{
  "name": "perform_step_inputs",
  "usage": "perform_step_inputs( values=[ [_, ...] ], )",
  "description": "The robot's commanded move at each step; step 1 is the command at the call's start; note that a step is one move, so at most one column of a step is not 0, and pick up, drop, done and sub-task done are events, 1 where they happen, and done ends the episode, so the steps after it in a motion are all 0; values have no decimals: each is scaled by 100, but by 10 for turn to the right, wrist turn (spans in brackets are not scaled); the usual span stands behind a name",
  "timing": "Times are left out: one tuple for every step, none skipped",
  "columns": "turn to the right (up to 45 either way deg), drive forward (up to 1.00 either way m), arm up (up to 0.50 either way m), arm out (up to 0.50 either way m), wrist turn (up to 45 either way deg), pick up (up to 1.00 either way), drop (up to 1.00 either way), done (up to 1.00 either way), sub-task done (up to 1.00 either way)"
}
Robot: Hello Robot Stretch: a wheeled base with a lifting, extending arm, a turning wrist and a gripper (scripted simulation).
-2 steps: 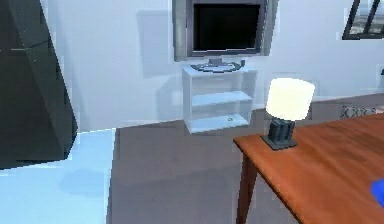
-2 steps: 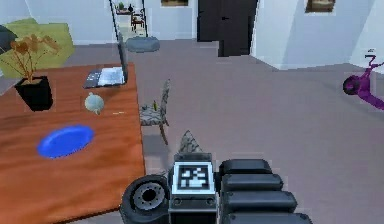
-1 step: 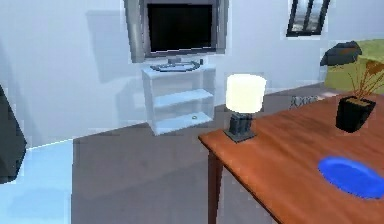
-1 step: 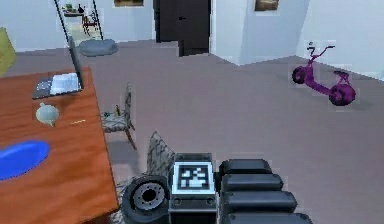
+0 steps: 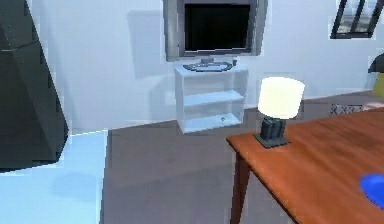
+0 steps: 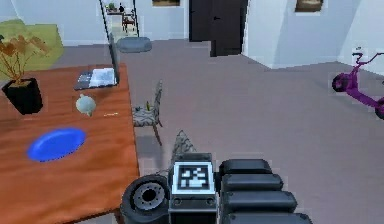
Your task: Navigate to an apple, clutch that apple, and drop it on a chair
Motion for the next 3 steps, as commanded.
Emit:
perform_step_inputs(
  values=[
    [0, 5, 0, 0, 0, 0, 0, 0, 0],
    [120, 0, 0, 0, 0, 0, 0, 0, 0],
    [-60, 0, 0, 0, 0, 0, 0, 0, 0]
  ],
)
